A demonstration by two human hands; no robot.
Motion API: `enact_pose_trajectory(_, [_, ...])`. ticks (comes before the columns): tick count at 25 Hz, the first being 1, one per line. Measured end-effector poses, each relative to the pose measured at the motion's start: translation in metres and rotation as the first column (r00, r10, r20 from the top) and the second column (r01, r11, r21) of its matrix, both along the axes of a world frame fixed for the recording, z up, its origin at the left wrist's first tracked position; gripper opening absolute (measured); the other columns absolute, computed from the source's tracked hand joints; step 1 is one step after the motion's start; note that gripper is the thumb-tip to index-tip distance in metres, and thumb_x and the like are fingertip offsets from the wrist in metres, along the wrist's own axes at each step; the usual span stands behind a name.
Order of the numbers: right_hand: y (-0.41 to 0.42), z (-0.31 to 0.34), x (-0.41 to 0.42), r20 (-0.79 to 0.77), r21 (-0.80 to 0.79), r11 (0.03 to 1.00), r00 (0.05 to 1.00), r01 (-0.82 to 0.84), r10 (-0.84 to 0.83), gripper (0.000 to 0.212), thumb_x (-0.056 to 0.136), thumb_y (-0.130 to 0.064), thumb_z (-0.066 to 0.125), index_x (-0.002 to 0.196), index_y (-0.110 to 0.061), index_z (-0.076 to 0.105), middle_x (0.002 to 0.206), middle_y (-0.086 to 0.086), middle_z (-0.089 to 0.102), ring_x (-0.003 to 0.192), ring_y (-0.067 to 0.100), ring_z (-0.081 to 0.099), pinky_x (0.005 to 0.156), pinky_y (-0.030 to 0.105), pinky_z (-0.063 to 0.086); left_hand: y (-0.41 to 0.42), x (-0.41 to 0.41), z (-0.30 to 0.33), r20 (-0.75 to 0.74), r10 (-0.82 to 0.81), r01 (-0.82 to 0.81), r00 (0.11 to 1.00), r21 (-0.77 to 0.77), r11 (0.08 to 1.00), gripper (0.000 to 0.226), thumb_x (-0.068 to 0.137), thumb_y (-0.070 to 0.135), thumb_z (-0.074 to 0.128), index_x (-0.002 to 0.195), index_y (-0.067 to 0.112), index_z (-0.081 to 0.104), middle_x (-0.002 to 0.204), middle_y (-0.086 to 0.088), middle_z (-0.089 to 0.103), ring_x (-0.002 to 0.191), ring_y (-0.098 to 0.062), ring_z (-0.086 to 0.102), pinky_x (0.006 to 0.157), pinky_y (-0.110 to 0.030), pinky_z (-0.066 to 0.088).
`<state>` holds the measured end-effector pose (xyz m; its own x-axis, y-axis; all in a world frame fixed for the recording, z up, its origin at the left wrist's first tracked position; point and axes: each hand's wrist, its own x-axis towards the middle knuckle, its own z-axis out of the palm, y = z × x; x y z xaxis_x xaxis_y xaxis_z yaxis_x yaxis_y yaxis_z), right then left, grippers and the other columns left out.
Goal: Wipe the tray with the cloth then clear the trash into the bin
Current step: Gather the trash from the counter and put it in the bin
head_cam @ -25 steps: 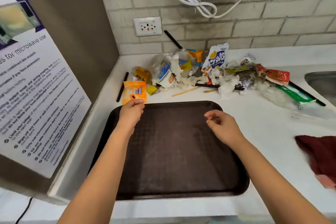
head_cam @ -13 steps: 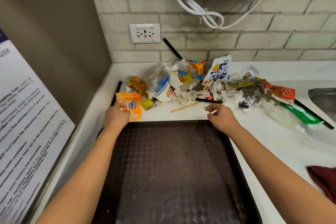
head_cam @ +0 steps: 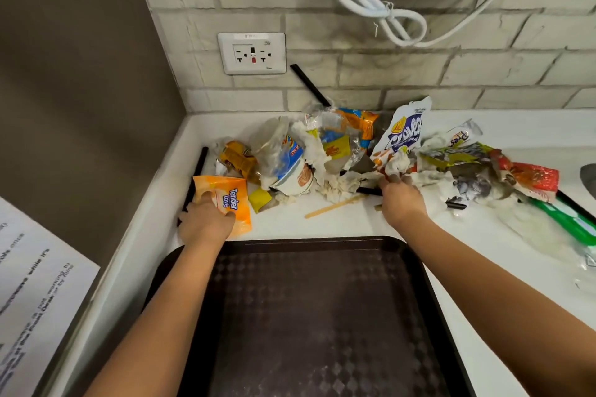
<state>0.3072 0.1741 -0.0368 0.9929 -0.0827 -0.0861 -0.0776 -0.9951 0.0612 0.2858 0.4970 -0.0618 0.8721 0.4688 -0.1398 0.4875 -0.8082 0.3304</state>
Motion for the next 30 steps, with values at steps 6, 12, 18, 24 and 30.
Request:
enact_pose_trajectory(6, [0.004, -0.004, -0.004, 0.054, -0.001, 1.000, 0.998, -0.012, 0.012, 0.042, 0.088, -0.007, 0.048, 0.130, -0.008, 0.045, 0.128, 0.016, 0.049, 0.123, 0.038, 0.037, 0.096, 0.042, 0.041, 0.006, 0.008, -0.003, 0.013, 0.088, -0.086, 0.996, -0.131, 0.988, 0.075, 0.072, 0.043, 0.074, 0.135, 0.022, 0.040, 0.129, -0.021, 0.047, 0.123, -0.037, 0.041, 0.096, -0.043, 0.040])
enact_pose_trajectory(12, [0.004, 0.003, -0.020, 0.238, 0.164, 0.984, 0.971, -0.067, 0.027, 0.044, 0.085, 0.006, 0.042, 0.128, -0.006, 0.047, 0.126, 0.016, 0.050, 0.120, 0.036, 0.038, 0.094, 0.041, 0.041, 0.003, 0.005, 0.008, 0.196, 0.231, -0.134, 0.953, -0.411, 0.902, 0.052, 0.080, 0.013, 0.068, 0.129, 0.013, 0.050, 0.131, -0.016, 0.053, 0.119, -0.034, 0.050, 0.092, -0.037, 0.043])
enact_pose_trajectory(18, [0.005, 0.034, -0.040, 0.504, 0.378, 0.901, 0.864, -0.213, -0.007, 0.033, 0.088, 0.002, 0.047, 0.121, 0.000, 0.053, 0.117, 0.022, 0.054, 0.109, 0.040, 0.045, 0.086, 0.043, 0.042, 0.005, -0.007, 0.027, 0.342, 0.446, -0.153, 0.827, -0.627, 0.764, 0.049, 0.081, -0.002, 0.045, 0.126, 0.017, 0.052, 0.125, -0.012, 0.058, 0.111, -0.032, 0.057, 0.090, -0.035, 0.047])
enact_pose_trajectory(24, [-0.001, 0.059, -0.059, 0.575, 0.685, 0.669, 0.779, -0.290, -0.252, 0.020, 0.086, -0.001, 0.056, 0.106, -0.001, 0.059, 0.097, 0.012, 0.060, 0.081, 0.021, 0.054, 0.070, 0.017, 0.036, 0.001, -0.021, 0.044, 0.412, 0.532, -0.040, 0.740, -0.763, 0.645, 0.048, 0.082, -0.004, 0.050, 0.126, 0.016, 0.051, 0.120, -0.012, 0.061, 0.108, -0.028, 0.060, 0.086, -0.031, 0.047])
enact_pose_trajectory(30, [-0.015, 0.072, -0.089, 0.440, 0.898, 0.251, 0.736, -0.362, -0.515, 0.026, 0.086, 0.003, 0.056, 0.087, -0.023, 0.055, 0.091, 0.001, 0.061, 0.082, 0.001, 0.060, 0.080, 0.015, 0.049, -0.026, -0.064, 0.069, 0.398, 0.577, 0.129, 0.713, -0.884, 0.449, 0.047, 0.084, -0.007, 0.053, 0.122, 0.021, 0.051, 0.124, -0.004, 0.054, 0.105, -0.019, 0.057, 0.094, -0.041, 0.050])
